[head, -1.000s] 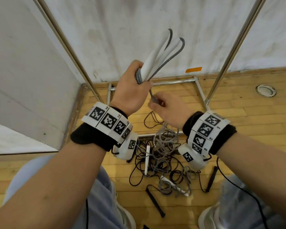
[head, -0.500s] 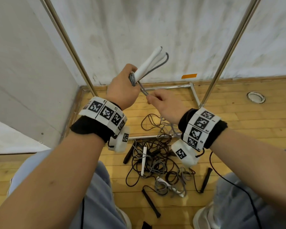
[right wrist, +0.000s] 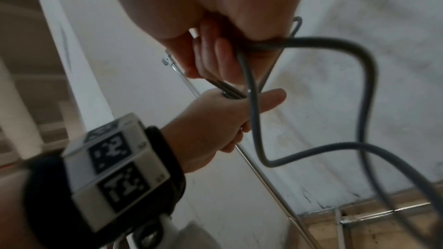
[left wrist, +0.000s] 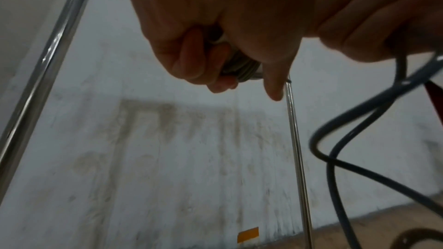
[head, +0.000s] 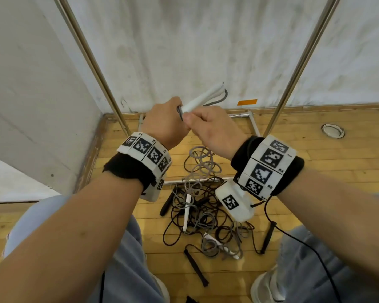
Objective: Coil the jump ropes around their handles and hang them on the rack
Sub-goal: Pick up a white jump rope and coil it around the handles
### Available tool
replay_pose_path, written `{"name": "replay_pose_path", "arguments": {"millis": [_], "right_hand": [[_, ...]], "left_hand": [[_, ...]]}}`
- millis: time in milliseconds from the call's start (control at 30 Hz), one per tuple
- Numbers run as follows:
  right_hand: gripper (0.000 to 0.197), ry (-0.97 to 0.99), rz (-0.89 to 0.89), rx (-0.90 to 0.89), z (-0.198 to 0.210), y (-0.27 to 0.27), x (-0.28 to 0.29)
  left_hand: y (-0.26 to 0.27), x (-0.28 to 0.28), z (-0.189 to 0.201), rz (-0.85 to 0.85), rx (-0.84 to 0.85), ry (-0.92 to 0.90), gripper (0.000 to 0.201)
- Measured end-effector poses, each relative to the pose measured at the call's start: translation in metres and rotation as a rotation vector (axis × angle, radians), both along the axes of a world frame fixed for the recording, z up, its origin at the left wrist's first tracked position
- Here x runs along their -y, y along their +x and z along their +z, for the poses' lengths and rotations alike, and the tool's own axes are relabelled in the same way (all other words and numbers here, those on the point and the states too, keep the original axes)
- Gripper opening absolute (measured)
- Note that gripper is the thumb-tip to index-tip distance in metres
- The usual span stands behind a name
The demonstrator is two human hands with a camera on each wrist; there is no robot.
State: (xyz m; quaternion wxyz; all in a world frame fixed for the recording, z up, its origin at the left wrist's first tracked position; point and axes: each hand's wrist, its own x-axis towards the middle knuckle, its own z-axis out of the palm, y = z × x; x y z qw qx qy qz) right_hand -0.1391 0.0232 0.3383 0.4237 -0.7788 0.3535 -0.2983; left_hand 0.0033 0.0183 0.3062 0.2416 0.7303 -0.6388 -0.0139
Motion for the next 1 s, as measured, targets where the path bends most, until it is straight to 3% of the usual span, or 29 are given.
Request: {"name": "replay_pose_path", "arguments": {"millis": [133,233,367,567,833,967,1000], "right_hand": [[0.037,-0.036,0.021,-0.068,0.001,-0.006,0.002],[0.028,-0.125,-0.077,-0.123,-0.003,-0.016,0.015],[0.033,-0.230,-0.205,-0.174,-0.008,-0.024,0.031],[0.042,-0.253,-0.284,-0.235,-0.007,-0.039,0.058],[0.040,0.076,-0.145,-0.155,0.004,-0.066,0.080],[0.030,0.327,-0.043,0.022,-0.005,-0.069,0.080],[0.030,0.425,-0.034,0.104,-0.009,-0.067,0.079]], "left_hand": [[0.005,0.009,-0.012,0.064,0.067,0.118,0.016],[0.005,0.011,-0.021,0.037,0.137,0.184,0.013],[-0.007,0.010,-0.027,-0.095,0.230,0.172,0.009],[-0.019,0.007,-0.022,-0.189,0.241,0.183,0.009],[-0.018,0.002,-0.005,-0.382,0.067,0.082,0.024],[-0.022,-0.006,0.007,-0.445,-0.050,0.005,0.005],[-0.023,-0.007,0.009,-0.434,-0.074,-0.022,0.014]]}}
